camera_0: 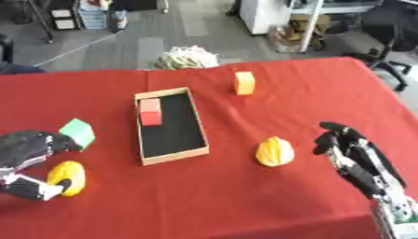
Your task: Pick up objects on the table and place them in the box.
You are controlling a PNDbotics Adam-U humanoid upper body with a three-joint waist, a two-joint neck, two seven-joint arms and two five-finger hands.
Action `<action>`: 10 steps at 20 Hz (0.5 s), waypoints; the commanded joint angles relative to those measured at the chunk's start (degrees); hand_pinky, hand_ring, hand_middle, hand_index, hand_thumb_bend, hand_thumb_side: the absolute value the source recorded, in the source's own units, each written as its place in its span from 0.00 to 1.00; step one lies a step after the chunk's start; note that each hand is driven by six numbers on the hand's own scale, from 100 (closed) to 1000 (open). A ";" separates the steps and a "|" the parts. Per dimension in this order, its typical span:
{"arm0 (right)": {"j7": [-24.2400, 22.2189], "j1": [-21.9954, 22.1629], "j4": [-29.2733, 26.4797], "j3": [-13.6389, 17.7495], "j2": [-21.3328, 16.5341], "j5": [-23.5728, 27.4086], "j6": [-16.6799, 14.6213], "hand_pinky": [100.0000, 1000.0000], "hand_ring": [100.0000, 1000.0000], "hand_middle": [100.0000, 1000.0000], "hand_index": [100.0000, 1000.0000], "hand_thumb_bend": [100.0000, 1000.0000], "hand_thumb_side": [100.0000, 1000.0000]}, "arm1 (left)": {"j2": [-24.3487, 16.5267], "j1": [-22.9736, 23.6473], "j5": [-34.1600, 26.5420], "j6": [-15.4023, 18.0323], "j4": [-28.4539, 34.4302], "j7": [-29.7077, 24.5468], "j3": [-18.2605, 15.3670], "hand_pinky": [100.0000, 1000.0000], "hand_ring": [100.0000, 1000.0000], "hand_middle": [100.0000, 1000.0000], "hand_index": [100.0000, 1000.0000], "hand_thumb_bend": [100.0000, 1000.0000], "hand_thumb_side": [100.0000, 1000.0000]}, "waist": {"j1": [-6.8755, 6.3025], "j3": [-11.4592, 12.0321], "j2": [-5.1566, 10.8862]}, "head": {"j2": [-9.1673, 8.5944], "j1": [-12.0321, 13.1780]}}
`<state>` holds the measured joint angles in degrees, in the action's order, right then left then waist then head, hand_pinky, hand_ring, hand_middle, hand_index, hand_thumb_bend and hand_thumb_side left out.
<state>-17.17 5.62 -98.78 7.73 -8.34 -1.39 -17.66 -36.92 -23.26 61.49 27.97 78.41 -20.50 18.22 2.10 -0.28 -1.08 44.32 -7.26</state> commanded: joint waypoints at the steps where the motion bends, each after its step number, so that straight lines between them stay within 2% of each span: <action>1: -0.02 -0.21 -0.79 0.15 -0.76 -0.27 -0.07 0.54 0.50 0.51 0.80 0.00 0.34 | -0.79 -0.57 0.96 0.32 -0.32 0.94 -0.46 0.74 0.70 0.74 0.89 0.21 0.40 | -0.73 0.02 0.23 | -0.20 -0.08; 8: -0.04 -0.15 -0.74 0.17 -0.74 -0.30 -0.08 0.54 0.50 0.51 0.80 0.00 0.34 | -0.83 -0.26 1.59 1.26 -0.83 -0.23 -0.48 0.69 0.64 0.68 0.85 0.21 0.42 | -0.70 0.05 0.26 | -0.20 -0.15; 9: -0.06 -0.16 -0.74 0.16 -0.73 -0.30 -0.08 0.54 0.50 0.51 0.80 0.00 0.34 | -0.89 -0.24 1.46 1.42 -0.76 -0.75 -0.59 0.64 0.58 0.61 0.81 0.20 0.39 | -0.71 0.06 0.26 | -0.20 -0.17; 10: -0.07 -0.17 -0.74 0.16 -0.73 -0.30 -0.09 0.54 0.50 0.51 0.80 0.00 0.34 | -0.94 -0.21 1.25 1.51 -0.67 -1.18 -0.73 0.64 0.57 0.60 0.80 0.20 0.38 | -0.72 0.07 0.27 | -0.20 -0.19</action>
<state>-17.17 5.64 -98.78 7.73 -8.34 -1.40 -17.66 -36.77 -23.03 62.68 29.31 77.38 -21.04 18.17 2.10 -0.27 -1.08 44.32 -7.28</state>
